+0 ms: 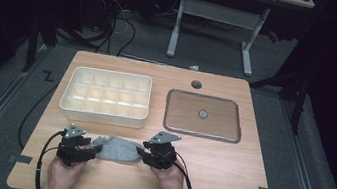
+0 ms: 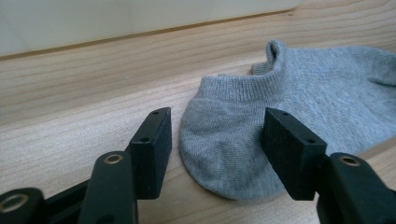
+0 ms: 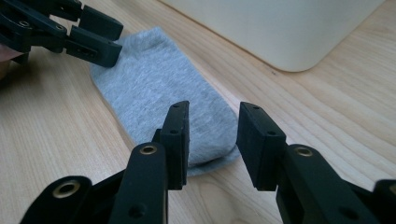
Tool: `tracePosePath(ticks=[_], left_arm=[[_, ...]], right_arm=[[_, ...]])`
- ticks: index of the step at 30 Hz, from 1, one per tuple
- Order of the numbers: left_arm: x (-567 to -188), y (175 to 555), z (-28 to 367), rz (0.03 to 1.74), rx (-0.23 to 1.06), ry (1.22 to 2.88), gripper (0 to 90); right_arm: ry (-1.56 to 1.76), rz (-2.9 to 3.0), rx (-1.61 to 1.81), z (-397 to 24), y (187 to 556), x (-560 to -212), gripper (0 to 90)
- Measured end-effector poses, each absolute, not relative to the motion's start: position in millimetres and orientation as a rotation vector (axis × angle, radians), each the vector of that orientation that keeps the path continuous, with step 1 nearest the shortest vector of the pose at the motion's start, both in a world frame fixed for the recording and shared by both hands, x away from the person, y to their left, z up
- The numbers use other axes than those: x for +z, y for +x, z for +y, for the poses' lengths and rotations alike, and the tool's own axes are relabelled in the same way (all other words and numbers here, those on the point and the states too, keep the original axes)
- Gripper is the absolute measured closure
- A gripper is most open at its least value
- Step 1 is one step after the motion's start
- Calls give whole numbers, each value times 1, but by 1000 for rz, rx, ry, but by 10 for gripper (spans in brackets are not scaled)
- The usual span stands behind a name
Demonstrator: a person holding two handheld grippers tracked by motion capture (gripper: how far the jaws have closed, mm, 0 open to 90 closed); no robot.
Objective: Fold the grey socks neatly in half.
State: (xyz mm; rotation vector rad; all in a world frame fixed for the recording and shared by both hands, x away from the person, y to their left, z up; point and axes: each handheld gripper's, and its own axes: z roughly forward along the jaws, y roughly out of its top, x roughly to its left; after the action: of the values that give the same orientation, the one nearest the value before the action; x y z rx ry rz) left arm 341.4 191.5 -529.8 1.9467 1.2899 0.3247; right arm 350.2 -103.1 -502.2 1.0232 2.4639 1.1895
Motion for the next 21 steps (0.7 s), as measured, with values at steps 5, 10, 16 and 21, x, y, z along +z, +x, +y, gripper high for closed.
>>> tracePosePath(ticks=[5, 10, 16, 21], left_arm=[[-528, 342, 183, 1277, 384, 2006, 463], [-527, 343, 178, 1278, 393, 2029, 479], [-527, 343, 178, 1282, 381, 2026, 492], [-527, 343, 176, 1273, 370, 2021, 492]], right_arm=[[1017, 2487, 1129, -93, 353, -511, 622], [991, 2506, 1053, -89, 354, -517, 608], [997, 2502, 1008, -92, 353, -521, 598], [1010, 2496, 1017, -97, 351, -525, 597]])
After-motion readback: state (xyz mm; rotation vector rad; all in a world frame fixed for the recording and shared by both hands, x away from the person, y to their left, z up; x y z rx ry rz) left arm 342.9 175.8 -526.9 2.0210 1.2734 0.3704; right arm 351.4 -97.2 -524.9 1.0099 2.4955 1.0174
